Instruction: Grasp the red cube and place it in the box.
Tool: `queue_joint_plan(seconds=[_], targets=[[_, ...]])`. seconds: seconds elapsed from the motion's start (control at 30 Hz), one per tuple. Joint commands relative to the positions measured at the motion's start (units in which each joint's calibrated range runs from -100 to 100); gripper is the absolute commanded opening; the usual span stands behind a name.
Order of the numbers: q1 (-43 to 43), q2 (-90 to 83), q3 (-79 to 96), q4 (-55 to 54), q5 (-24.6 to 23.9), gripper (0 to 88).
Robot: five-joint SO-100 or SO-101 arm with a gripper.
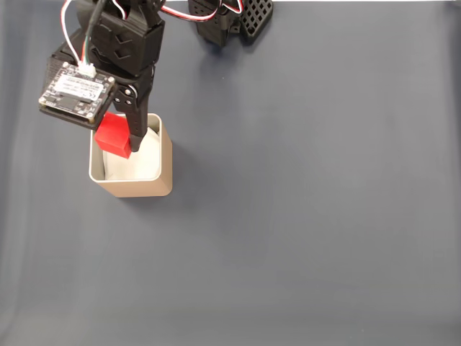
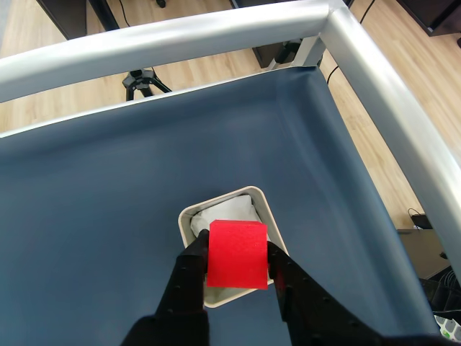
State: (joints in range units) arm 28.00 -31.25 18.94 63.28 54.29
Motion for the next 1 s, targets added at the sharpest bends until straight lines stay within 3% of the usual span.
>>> queue_joint_plan(seconds=[0.0, 0.57, 0.97], targets=[[0.9, 0.1, -1.7, -1.1, -0.4, 0.2], [1.3, -0.7, -0.9, -1.1, -0.8, 1.8], [1.1, -2.1, 0.8, -1.4, -1.2, 30.4]])
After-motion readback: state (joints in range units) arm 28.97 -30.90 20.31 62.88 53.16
